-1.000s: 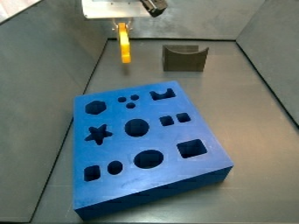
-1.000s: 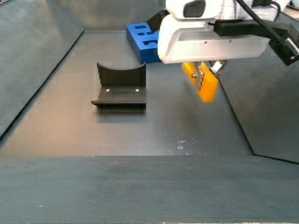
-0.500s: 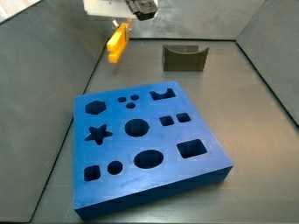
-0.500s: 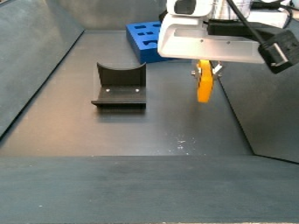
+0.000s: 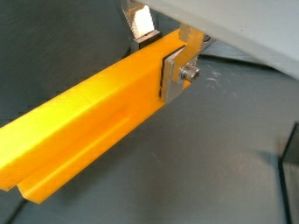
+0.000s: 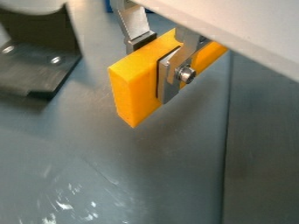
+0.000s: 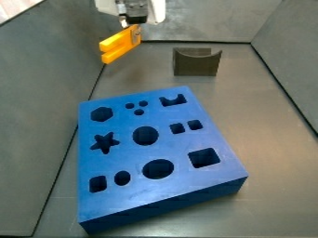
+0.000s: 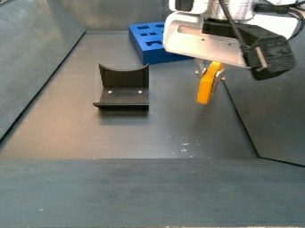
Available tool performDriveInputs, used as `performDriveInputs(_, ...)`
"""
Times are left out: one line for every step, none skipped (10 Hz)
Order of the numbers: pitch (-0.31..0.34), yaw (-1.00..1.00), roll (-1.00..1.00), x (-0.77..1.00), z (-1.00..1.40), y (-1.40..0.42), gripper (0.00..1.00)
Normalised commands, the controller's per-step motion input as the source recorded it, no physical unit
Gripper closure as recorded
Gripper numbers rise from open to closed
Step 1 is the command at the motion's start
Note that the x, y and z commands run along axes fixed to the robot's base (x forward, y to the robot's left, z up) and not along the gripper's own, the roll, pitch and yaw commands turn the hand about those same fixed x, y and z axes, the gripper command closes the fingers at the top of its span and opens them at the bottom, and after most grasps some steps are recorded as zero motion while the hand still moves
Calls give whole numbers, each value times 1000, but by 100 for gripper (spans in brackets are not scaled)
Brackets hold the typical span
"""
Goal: Pick up the double-square object. Move up. Rotate the double-square object. Place the double-square object on the fixture. Regrasp the double-square object. Move to above the board. Insert the double-square object.
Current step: Rotate the double-square object.
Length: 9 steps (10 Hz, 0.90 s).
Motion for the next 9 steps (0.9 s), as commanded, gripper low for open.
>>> performDriveInputs(0, -1000, -1, -11, 1, 12, 100)
performDriveInputs(0, -1000, -1, -11, 1, 12, 100)
performDriveInputs(0, -1000, -1, -11, 1, 12, 100)
performDriveInputs(0, -1000, -1, -11, 1, 12, 100)
performDriveInputs(0, -1000, -1, -11, 1, 12, 100)
performDriveInputs(0, -1000, -1, -11, 1, 12, 100)
performDriveInputs(0, -1000, -1, -11, 1, 13, 100)
performDriveInputs(0, -1000, -1, -12, 1, 13, 100)
performDriveInputs(0, -1000, -1, -12, 1, 13, 100)
